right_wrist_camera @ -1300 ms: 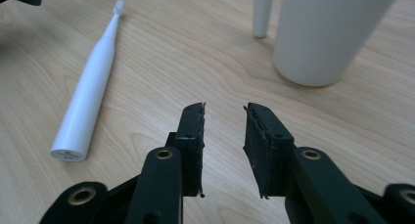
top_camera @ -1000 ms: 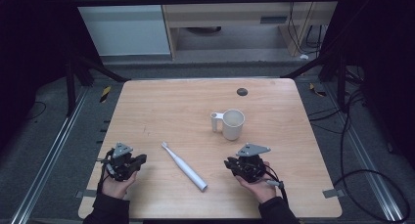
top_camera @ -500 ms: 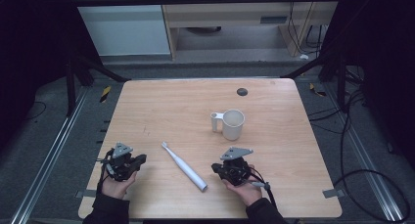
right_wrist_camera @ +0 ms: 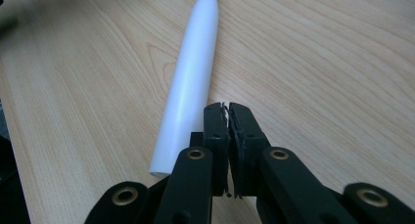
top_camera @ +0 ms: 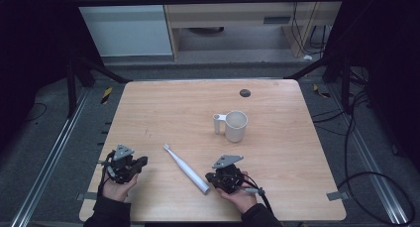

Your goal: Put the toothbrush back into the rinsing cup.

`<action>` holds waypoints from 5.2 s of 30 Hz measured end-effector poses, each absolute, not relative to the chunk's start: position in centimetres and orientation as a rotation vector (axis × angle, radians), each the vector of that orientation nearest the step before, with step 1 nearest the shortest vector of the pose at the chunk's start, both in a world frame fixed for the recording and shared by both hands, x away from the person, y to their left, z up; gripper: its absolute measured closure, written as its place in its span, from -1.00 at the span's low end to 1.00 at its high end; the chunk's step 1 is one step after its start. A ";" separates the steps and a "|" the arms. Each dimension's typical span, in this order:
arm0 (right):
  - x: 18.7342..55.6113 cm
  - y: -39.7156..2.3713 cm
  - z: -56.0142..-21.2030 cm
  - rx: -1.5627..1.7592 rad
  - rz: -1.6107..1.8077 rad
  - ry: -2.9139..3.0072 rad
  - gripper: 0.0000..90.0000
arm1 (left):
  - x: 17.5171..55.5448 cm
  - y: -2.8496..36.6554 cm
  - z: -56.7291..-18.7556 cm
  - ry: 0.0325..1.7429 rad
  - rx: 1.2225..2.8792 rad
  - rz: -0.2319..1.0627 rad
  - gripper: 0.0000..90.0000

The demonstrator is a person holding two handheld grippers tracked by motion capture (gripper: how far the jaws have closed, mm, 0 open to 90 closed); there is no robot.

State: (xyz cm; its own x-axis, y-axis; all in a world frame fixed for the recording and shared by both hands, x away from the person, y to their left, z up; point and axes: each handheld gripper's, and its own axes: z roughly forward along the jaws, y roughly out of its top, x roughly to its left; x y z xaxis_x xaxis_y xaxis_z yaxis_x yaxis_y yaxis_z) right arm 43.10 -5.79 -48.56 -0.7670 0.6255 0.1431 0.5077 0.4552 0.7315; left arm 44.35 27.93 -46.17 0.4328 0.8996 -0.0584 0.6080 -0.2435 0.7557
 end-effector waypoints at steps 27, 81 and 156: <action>42.4 -4.3 -49.3 0.964 1.211 2.603 0.89 | 44.4 28.0 -46.2 1.272 1.960 0.511 0.93; 44.7 -16.4 -45.0 1.212 1.218 2.155 0.58 | 44.4 25.7 -44.6 1.192 1.966 0.495 0.68; 46.0 -24.9 -47.5 1.371 0.863 1.977 0.02 | 49.0 13.4 -45.4 1.112 2.315 0.273 0.20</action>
